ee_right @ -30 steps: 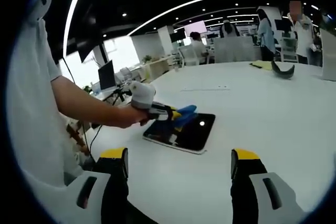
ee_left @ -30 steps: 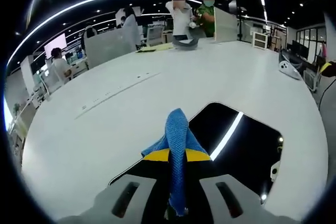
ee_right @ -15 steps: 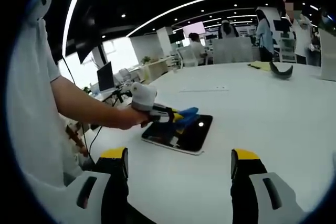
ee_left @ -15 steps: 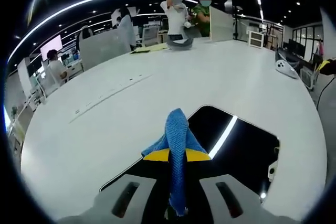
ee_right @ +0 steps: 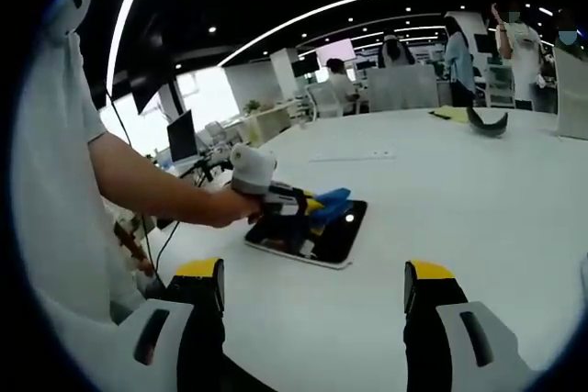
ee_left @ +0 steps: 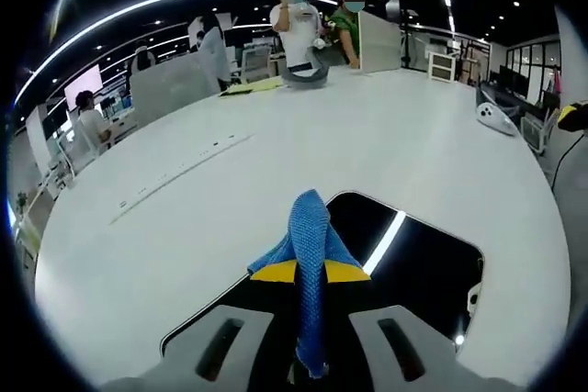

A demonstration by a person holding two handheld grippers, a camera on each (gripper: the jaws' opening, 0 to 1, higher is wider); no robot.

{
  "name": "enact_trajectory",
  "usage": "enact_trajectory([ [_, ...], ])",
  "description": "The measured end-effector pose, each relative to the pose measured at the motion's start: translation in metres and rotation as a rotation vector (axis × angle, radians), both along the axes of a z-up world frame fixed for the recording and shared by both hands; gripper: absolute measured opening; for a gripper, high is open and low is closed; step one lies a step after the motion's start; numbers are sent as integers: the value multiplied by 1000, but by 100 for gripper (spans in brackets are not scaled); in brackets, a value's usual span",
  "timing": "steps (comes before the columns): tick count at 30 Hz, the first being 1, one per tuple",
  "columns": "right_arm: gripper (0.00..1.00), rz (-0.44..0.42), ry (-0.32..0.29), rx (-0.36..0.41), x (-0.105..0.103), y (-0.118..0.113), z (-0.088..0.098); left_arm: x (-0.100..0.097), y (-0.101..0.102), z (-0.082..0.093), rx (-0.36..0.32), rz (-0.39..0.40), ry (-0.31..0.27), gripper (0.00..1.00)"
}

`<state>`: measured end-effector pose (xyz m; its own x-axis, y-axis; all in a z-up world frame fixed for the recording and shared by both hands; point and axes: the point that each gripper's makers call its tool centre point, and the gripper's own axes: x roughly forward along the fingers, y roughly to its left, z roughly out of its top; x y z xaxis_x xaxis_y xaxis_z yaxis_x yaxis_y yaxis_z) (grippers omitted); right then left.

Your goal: Wipe the mirror surface with the cleaning cloth until all visible marks leave the cleaned area.

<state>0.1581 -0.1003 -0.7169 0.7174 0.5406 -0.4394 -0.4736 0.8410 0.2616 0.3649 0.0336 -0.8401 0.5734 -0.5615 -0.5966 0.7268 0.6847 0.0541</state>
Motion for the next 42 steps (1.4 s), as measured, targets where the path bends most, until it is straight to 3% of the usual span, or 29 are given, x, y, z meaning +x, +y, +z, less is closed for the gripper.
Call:
enact_trajectory([
  [15,79,-36,6,18,-4,-12,-3,1,-24,-1,1,-19,4,6],
  [42,79,-43,10,17,-6,-15,-4,0,-45,-1,-1,-49,7,6],
])
